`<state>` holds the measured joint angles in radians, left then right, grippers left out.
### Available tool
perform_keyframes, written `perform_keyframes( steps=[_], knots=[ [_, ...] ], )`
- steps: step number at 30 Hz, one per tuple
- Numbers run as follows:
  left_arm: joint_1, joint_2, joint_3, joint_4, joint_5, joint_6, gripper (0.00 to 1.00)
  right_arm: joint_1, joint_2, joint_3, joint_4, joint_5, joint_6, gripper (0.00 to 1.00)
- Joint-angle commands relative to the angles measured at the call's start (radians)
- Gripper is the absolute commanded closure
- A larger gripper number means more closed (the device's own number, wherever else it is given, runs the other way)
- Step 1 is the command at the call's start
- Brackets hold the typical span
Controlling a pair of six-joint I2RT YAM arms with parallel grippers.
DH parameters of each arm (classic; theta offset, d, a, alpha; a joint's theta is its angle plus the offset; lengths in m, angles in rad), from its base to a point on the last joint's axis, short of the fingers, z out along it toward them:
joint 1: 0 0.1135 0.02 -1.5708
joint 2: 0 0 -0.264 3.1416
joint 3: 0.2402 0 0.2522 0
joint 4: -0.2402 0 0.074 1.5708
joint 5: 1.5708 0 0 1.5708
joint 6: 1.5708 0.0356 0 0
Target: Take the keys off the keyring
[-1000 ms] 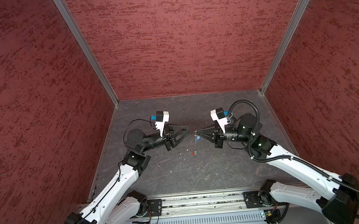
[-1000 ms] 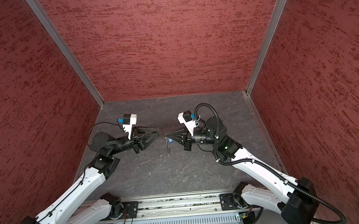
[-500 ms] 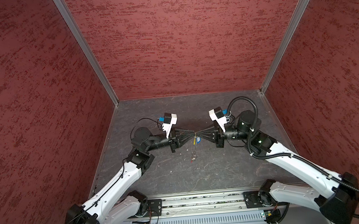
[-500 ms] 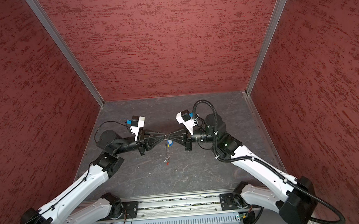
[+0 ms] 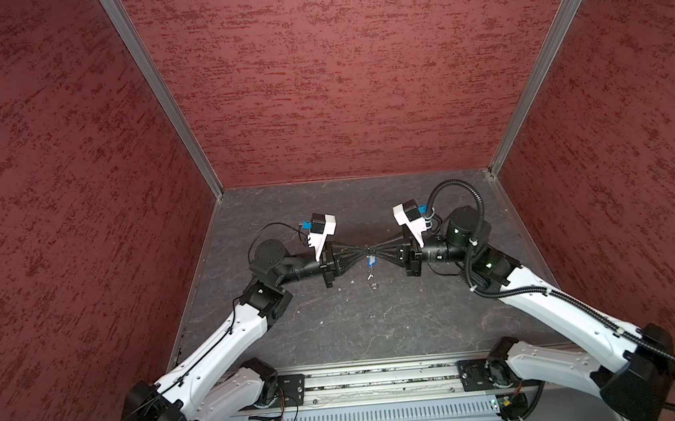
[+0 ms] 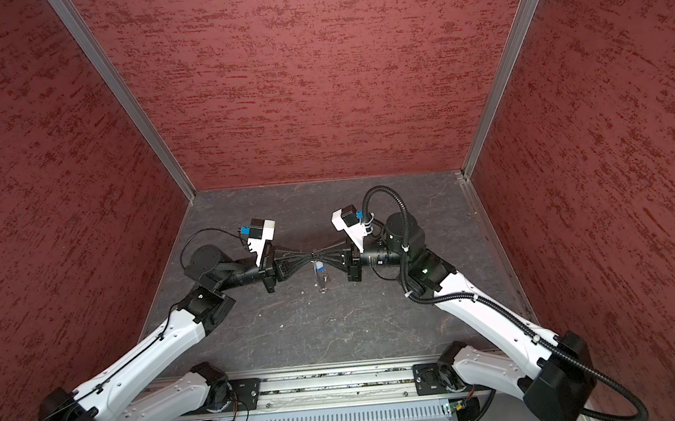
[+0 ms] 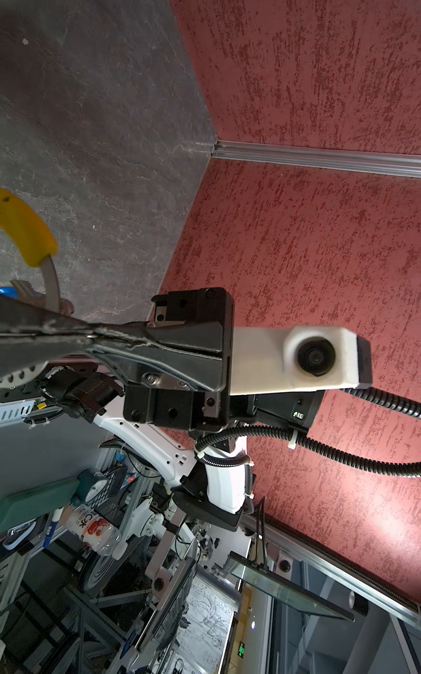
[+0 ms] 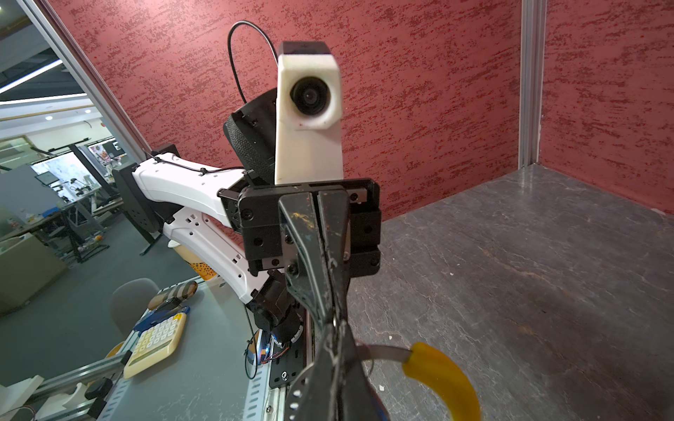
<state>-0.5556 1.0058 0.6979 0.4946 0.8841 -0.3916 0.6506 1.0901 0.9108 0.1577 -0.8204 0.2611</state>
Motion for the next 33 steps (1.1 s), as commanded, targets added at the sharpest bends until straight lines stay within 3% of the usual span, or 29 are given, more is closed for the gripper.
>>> perform_keyframes(
  steps=[1,3,7,18,24,29,33],
  knots=[
    [-0.007,-0.018,0.014,0.044,-0.013,0.016,1.0,-0.003,-0.041,0.021,0.039,0.062,-0.011,0.72],
    [-0.004,-0.017,0.012,0.067,-0.012,0.006,1.0,-0.002,-0.074,-0.01,0.059,0.107,-0.017,0.6],
    [0.006,-0.011,0.008,0.128,0.008,-0.025,1.0,-0.002,-0.123,-0.071,0.11,0.136,-0.016,0.51],
    [0.023,0.013,-0.005,0.258,0.065,-0.082,1.0,0.01,-0.078,-0.123,0.153,0.069,-0.022,0.44],
    [0.055,0.062,-0.002,0.381,0.119,-0.169,1.0,0.015,-0.033,-0.101,0.153,0.067,-0.031,0.51],
    [0.059,0.061,-0.008,0.371,0.115,-0.161,1.0,0.019,-0.023,-0.083,0.166,0.039,-0.02,0.61],
    [0.06,0.059,-0.009,0.366,0.11,-0.156,1.0,0.034,-0.001,-0.061,0.169,0.029,-0.02,0.63]
  ],
)
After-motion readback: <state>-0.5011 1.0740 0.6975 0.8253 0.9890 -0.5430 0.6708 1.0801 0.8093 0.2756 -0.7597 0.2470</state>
